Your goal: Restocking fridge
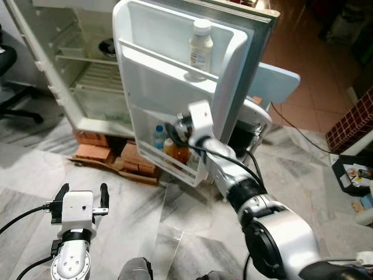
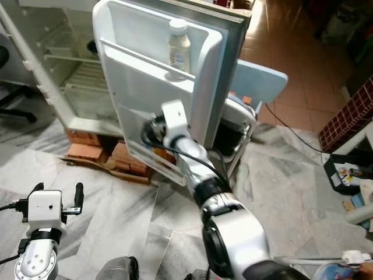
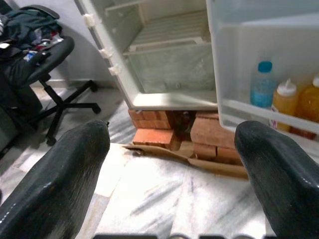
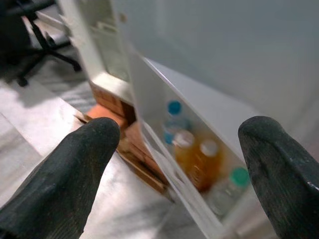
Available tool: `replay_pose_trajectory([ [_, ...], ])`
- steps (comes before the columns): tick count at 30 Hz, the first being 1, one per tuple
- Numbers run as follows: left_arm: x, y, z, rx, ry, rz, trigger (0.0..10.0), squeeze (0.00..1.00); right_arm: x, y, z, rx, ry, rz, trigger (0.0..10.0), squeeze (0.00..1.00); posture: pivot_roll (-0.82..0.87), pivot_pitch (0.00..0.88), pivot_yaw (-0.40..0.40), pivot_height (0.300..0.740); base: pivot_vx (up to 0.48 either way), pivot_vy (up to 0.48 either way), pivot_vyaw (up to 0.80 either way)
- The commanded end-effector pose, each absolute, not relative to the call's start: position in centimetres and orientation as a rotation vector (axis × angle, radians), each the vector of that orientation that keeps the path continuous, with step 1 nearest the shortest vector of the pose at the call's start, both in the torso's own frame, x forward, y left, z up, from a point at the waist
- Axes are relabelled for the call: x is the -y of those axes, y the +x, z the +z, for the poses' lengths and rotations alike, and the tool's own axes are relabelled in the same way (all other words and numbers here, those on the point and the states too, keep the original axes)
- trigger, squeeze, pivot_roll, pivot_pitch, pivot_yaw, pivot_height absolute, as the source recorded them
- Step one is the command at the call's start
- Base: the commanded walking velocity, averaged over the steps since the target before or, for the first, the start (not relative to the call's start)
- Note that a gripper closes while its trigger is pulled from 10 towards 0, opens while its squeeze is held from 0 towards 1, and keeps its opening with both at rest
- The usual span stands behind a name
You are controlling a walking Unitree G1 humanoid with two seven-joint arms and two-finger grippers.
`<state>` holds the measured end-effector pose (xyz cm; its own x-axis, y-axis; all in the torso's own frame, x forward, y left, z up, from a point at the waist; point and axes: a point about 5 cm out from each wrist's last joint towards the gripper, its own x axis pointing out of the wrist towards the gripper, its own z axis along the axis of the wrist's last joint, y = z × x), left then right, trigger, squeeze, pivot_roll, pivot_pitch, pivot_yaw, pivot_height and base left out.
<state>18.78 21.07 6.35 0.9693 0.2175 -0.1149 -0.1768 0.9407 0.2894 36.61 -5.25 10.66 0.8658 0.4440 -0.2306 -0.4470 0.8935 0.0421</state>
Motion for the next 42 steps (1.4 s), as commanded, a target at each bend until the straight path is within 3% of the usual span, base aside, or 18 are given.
replay_pose_trajectory([
  [1, -21.1, 18.6, 6.7, -0.142, 0.284, 0.198, 10.0, 0.00, 5.3, 36.9, 11.1, -0.229, -0.028, 0.479, 10.0, 0.00, 0.12, 0.189, -0.035, 0.740, 0.000, 0.000, 0.00],
  [5, -21.7, 16.4, 7.1, -0.172, 0.324, 0.220, 10.0, 0.00, 8.0, 37.8, 11.7, -0.219, -0.146, 0.396, 10.0, 0.00, 0.13, 0.251, -0.017, 0.740, 0.000, 0.000, 0.00],
  [9, -22.3, 15.0, 7.5, -0.185, 0.346, 0.238, 10.0, 0.00, 8.8, 38.6, 13.2, -0.155, -0.136, 0.307, 10.0, 0.00, 0.15, 0.299, -0.008, 0.740, 0.000, 0.000, 0.00],
  [19, -22.8, 12.6, 7.8, -0.238, 0.376, 0.235, 10.0, 0.00, 6.8, 39.1, 15.6, -0.073, -0.017, 0.214, 10.0, 0.00, 0.19, 0.371, 0.007, 0.740, 0.000, 0.000, 0.00],
  [20, -22.8, 12.2, 7.9, -0.245, 0.378, 0.235, 10.0, 0.00, 5.6, 39.0, 16.1, -0.055, 0.046, 0.227, 10.0, 0.00, 0.20, 0.379, 0.010, 0.740, 0.000, 0.000, 0.00],
  [25, -22.7, 12.2, 7.6, -0.258, 0.380, 0.229, 10.0, 0.00, -0.6, 36.6, 20.3, 0.120, 0.490, 0.617, 10.0, 0.00, 0.20, 0.376, 0.005, 0.740, 0.000, 0.000, 0.00],
  [26, -22.7, 12.2, 7.6, -0.258, 0.380, 0.229, 10.0, 0.00, -0.6, 36.6, 20.3, 0.120, 0.490, 0.617, 10.0, 0.00, 0.20, 0.376, 0.005, 0.740, 0.000, 0.000, 0.00],
  [29, -22.6, 12.4, 7.7, -0.261, 0.380, 0.229, 10.0, 0.00, -1.9, 32.7, 22.5, 0.152, 0.732, 1.032, 10.0, 0.00, 0.19, 0.366, -0.007, 0.740, 0.000, 0.000, 0.00],
  [32, -22.6, 12.4, 7.6, -0.272, 0.377, 0.232, 10.0, 0.00, -0.8, 28.8, 23.3, 0.113, 0.811, 1.351, 10.0, 0.00, 0.17, 0.360, -0.019, 0.740, 0.000, 0.000, 0.00],
  [35, -22.6, 12.4, 7.3, -0.280, 0.371, 0.239, 10.0, 0.00, 1.4, 26.3, 21.8, 0.019, 0.751, 1.521, 10.0, 0.00, 0.16, 0.352, -0.027, 0.740, 0.000, 0.000, 0.00],
  [36, -22.6, 12.5, 7.0, -0.283, 0.367, 0.243, 10.0, 0.00, 3.1, 26.0, 18.9, -0.068, 0.600, 1.507, 10.0, 0.00, 0.15, 0.345, -0.032, 0.740, 0.000, 0.000, 0.00],
  [37, -22.6, 12.5, 7.0, -0.283, 0.367, 0.243, 10.0, 0.00, 3.1, 26.0, 18.9, -0.068, 0.600, 1.507, 10.0, 0.00, 0.15, 0.345, -0.032, 0.740, 0.000, 0.000, 0.00],
  [42, -22.6, 13.2, 6.8, -0.275, 0.357, 0.246, 10.0, 0.00, 7.1, 27.4, 12.6, -0.280, 0.184, 1.291, 10.0, 0.00, 0.14, 0.324, -0.032, 0.740, 0.000, 0.000, 0.00],
])
